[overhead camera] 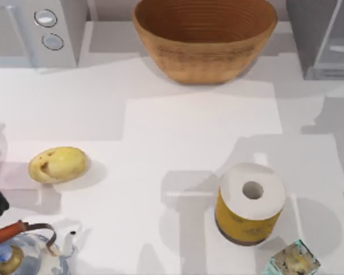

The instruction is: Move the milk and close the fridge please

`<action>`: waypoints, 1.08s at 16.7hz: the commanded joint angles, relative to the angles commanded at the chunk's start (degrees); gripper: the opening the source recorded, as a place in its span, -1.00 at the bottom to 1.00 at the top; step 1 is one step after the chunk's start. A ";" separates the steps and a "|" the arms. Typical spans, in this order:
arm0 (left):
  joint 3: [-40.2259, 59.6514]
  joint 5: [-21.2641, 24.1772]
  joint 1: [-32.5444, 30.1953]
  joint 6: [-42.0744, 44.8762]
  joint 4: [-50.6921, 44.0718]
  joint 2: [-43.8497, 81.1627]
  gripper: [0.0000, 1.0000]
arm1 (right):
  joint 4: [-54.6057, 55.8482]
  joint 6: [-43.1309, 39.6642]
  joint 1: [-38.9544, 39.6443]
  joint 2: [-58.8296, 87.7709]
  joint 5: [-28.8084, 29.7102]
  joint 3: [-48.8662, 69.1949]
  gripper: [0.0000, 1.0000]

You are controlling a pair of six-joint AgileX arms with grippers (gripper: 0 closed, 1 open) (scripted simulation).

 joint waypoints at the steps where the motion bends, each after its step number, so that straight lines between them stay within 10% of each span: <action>1: 0.00 0.00 0.00 0.00 0.00 0.00 1.00 | -0.02 -0.01 -0.54 -0.47 -0.59 -0.37 -1.00; 18: 0.00 0.00 0.00 0.00 0.00 0.00 1.00 | -2.14 -0.25 -8.63 29.82 -9.70 31.65 -1.00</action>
